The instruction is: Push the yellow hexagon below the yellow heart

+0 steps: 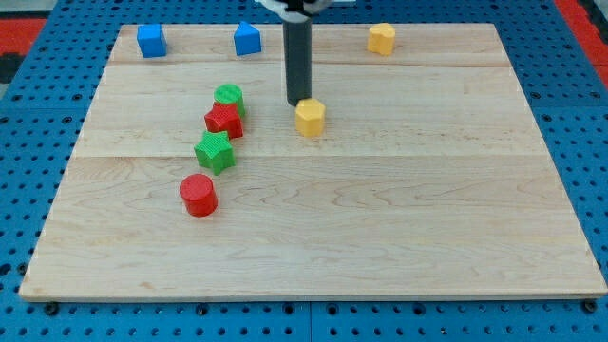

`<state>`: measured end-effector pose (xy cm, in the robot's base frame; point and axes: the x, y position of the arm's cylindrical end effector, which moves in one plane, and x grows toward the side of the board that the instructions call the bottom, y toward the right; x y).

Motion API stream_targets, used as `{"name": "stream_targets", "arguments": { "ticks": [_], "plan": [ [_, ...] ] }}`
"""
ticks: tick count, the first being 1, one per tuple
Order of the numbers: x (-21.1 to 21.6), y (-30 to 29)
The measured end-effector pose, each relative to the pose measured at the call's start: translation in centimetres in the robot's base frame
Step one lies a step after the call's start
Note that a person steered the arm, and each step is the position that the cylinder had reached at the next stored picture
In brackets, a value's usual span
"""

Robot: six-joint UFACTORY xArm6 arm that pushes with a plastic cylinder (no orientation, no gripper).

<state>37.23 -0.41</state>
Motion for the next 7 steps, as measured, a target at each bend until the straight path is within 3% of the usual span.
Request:
{"name": "stream_targets", "arguments": {
  "ticks": [1, 2, 3, 4, 5, 6, 7],
  "plan": [
    [3.6, 1.6],
    [8.7, 10.3],
    [11.2, 11.0],
    [7.7, 8.6],
    [11.0, 6.7],
    [13.5, 8.6],
    [15.5, 14.8]
  ]
}}
